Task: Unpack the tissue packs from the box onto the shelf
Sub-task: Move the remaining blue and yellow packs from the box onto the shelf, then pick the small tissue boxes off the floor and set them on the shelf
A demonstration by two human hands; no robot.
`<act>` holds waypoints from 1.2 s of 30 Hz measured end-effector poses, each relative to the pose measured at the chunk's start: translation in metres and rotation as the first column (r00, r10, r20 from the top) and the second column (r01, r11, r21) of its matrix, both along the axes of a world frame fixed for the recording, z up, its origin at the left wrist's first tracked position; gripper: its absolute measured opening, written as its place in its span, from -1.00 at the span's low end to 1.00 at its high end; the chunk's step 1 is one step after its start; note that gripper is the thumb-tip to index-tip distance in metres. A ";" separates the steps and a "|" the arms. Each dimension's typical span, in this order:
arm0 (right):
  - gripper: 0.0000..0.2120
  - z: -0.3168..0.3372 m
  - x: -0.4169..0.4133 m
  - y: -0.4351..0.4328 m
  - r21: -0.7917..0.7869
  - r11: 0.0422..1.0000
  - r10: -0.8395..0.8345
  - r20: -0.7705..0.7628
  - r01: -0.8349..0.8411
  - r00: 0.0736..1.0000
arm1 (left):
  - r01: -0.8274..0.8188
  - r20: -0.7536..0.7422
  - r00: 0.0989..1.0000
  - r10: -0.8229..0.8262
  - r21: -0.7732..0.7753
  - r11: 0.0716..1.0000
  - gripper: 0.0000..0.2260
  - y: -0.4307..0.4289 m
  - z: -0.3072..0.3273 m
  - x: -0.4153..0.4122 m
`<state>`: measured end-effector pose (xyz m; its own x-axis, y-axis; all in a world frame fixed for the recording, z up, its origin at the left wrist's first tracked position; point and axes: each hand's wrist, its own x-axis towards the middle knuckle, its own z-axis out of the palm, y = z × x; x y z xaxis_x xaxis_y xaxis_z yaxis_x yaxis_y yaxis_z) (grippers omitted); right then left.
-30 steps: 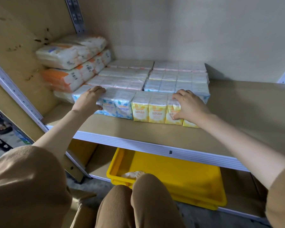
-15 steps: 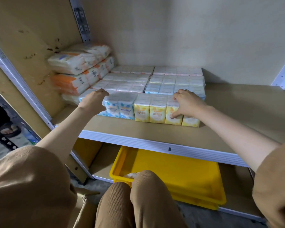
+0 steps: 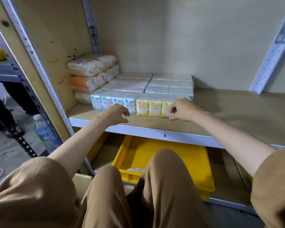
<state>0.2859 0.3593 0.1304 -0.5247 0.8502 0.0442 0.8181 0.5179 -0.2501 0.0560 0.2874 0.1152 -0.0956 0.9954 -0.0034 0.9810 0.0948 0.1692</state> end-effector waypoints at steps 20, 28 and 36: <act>-0.73 -0.077 0.056 -0.084 -0.301 0.943 -0.144 0.009 0.140 0.989 | 0.288 0.172 0.951 -0.256 -0.193 0.938 -0.67 -0.030 -0.084 0.102; -0.69 -0.160 0.072 -0.082 -0.520 0.818 -0.257 0.055 0.247 0.965 | 0.313 0.286 0.934 -0.214 -0.368 0.876 -0.66 -0.022 -0.162 0.132; -0.67 -0.287 0.071 -0.058 -0.744 0.557 -0.459 0.095 0.370 0.883 | 0.167 0.380 0.920 0.094 -0.599 0.783 -0.71 -0.014 -0.289 0.119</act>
<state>0.3567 0.3013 -0.1565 -0.1364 0.7450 -0.6530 0.8416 -0.2606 -0.4731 0.1746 0.2738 -0.1739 0.0796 0.7685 -0.6349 0.8587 0.2706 0.4352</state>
